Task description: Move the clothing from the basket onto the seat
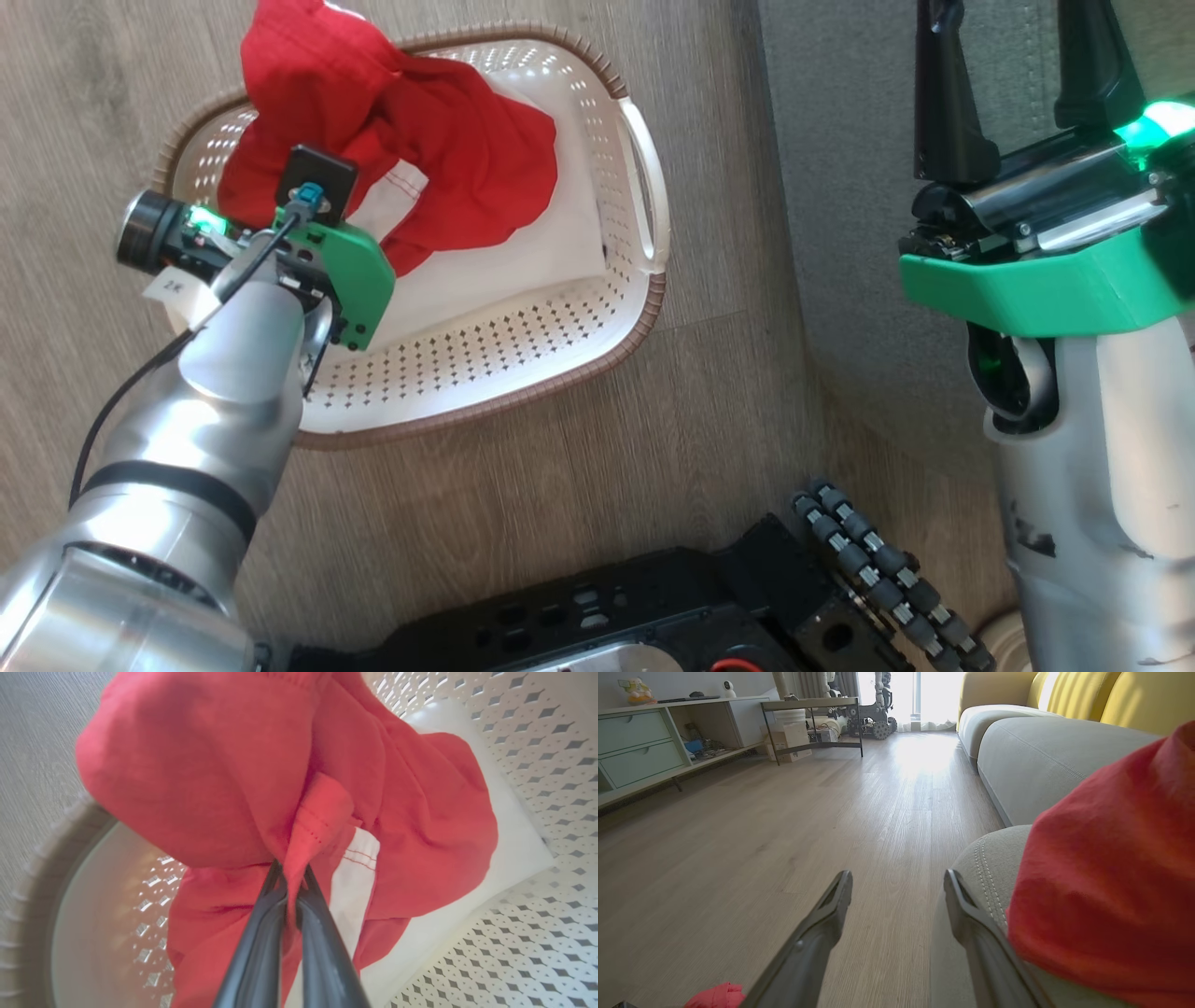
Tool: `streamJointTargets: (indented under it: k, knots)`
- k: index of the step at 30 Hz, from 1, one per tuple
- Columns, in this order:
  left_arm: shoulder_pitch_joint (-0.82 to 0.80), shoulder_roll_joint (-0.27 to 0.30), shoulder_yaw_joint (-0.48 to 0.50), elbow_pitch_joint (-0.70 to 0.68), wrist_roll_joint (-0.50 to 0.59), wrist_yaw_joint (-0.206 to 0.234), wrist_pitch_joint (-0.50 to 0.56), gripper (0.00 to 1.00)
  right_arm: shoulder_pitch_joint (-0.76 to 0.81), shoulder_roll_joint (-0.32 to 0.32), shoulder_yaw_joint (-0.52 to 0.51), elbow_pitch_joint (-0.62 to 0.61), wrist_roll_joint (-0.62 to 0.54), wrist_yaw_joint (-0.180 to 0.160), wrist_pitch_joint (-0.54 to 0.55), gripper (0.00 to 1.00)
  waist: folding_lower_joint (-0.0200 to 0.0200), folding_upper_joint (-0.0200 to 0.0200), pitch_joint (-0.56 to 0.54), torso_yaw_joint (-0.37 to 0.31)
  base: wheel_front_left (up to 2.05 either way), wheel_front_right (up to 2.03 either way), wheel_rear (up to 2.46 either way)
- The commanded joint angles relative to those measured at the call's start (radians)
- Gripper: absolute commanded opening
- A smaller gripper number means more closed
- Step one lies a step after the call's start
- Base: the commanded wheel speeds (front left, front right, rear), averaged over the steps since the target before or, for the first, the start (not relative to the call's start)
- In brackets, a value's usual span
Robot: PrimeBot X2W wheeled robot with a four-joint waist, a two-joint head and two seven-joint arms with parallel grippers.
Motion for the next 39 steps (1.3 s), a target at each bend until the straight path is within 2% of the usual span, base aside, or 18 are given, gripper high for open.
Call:
streamJointTargets:
  k: [1, 6, 13, 27, 32, 39]
  knots:
    - [0.028, 0.009, 0.005, -0.003, -0.006, -0.003, -0.003, 0.00, 0.010, 0.004, 0.016, -0.030, 0.008, 0.000, -0.006, 1.00, -0.0001, 0.0001, -0.007, 0.000, 0.00, 0.00, 0.00]
    - [0.043, -0.010, -0.005, -0.002, -0.012, -0.015, -0.041, 0.00, 0.020, 0.004, 0.011, -0.012, 0.003, 0.000, -0.006, 1.00, -0.0001, 0.0001, -0.047, 0.010, 0.00, 0.00, 0.00]
    - [0.086, -0.044, -0.032, -0.030, -0.016, -0.037, -0.122, 0.00, 0.056, 0.004, 0.007, 0.045, 0.001, 0.000, -0.006, 1.00, -0.0001, 0.0001, -0.182, 0.051, 0.00, 0.00, 0.00]
    - [0.188, -0.068, -0.030, -0.178, -0.079, -0.068, -0.164, 0.00, 0.208, 0.004, -0.018, 0.213, -0.023, 0.000, -0.006, 1.00, -0.0001, 0.0001, -0.557, 0.139, 0.00, 0.00, 0.00]
    - [0.235, -0.070, -0.020, -0.235, -0.114, -0.075, -0.165, 0.00, 0.304, 0.004, -0.035, 0.269, -0.028, 0.000, -0.006, 1.00, -0.0001, 0.0001, -0.710, 0.165, 0.00, 0.00, 0.00]
    - [0.267, -0.072, -0.015, -0.300, -0.159, -0.090, -0.138, 0.00, 0.408, 0.004, -0.042, 0.327, -0.035, 0.000, -0.006, 1.00, -0.0001, 0.0001, -0.861, 0.191, 0.00, 0.00, 0.00]
